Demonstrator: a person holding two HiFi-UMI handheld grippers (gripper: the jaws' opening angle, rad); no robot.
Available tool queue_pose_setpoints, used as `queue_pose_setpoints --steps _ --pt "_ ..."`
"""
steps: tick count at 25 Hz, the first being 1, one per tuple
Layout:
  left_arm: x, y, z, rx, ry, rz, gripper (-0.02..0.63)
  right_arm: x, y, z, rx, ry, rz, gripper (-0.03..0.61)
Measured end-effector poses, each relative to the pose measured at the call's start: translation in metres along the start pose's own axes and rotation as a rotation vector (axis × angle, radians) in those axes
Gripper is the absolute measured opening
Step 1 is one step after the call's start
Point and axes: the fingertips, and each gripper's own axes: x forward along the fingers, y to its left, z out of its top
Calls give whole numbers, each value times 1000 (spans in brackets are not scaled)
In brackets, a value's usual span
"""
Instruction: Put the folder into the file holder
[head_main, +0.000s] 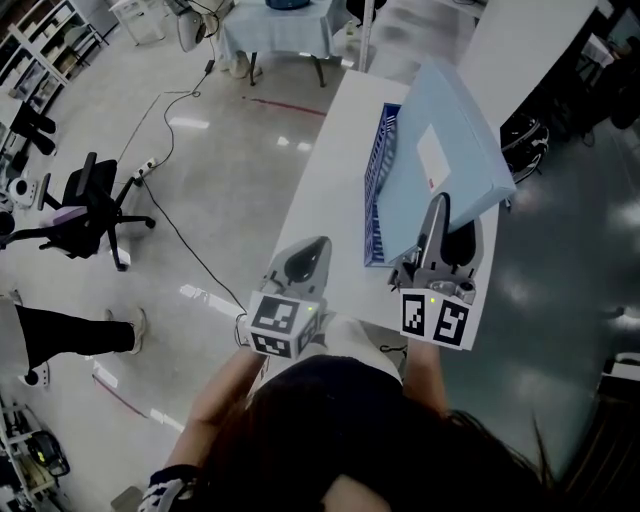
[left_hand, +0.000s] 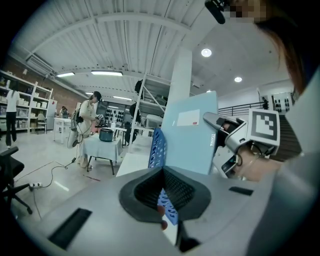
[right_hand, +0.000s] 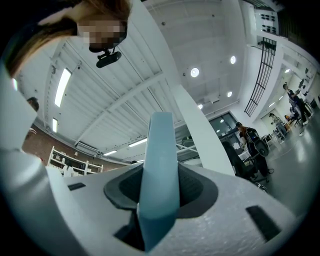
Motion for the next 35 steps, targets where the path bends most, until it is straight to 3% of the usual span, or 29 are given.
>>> queue_pose_setpoints --steps 16,35 --pt "12 1 3 38 4 -25 5 -4 19 4 -33 -129 24 156" --pt "19 -12 12 3 -10 -64 5 -11 25 -21 -63 -91 50 160"
